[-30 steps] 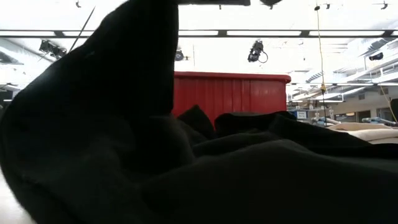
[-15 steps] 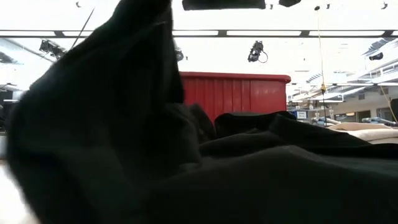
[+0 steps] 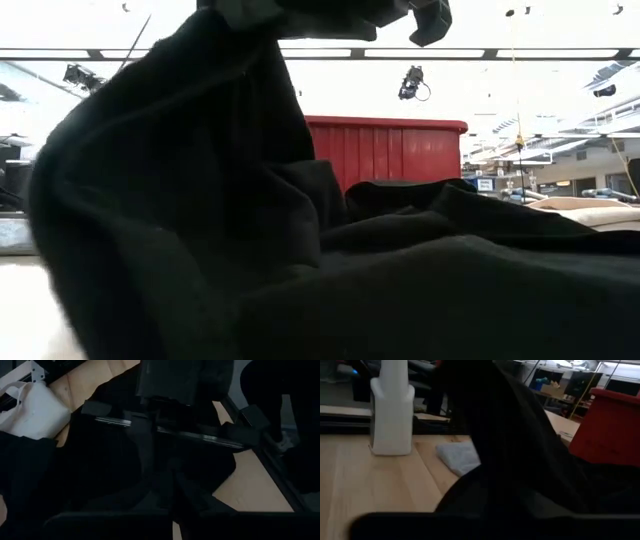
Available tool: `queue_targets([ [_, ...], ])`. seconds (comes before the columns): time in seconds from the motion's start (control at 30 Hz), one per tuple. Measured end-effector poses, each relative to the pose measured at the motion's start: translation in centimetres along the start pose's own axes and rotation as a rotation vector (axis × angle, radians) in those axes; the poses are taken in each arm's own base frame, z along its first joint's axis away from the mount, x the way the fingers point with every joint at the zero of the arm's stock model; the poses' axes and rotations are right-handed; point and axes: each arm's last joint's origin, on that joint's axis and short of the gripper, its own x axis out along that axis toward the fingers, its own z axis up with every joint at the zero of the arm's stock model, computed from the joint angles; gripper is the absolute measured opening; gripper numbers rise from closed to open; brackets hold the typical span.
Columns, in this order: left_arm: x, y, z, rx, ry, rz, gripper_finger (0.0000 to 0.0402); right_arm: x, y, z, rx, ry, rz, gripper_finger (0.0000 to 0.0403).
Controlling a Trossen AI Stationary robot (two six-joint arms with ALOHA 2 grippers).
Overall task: Fold Laundry from Bin
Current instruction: Fold the black shirt
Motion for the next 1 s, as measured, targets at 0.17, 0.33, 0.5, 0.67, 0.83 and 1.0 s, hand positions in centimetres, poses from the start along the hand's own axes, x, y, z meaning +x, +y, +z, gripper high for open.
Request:
queue_targets([
  [0.17,0.0,0.0,-0.3,0.015,0.033,0.003,0.0009,-0.9,0.4,0.0,-0.013,0.01,0.071,0.0018],
  [0.33,-0.1,0.1,-1.3,0.051,0.126,0.009,0.0009,-4.0,-0.1,2.2,0.0,0.076,0.281,0.0007],
  [0.5,-0.3,-0.3,-1.2,0.044,0.106,0.0,0.004,-7.5,-2.2,4.8,0.078,0.215,0.39,0.0008],
  [0.67,-0.5,-0.5,-2.0,0.096,0.189,0.003,0.0098,-11.7,-3.5,6.3,0.085,0.285,0.503,0.0007],
  [0.83,0.3,0.2,-3.6,0.106,0.294,0.047,0.0122,-16.5,-5.2,8.1,0.128,0.256,0.539,0.0008],
  [1.0,3.7,1.5,-7.1,0.147,0.391,0.165,0.0123,-19.5,-6.1,8.2,0.177,0.247,0.541,0.0008],
])
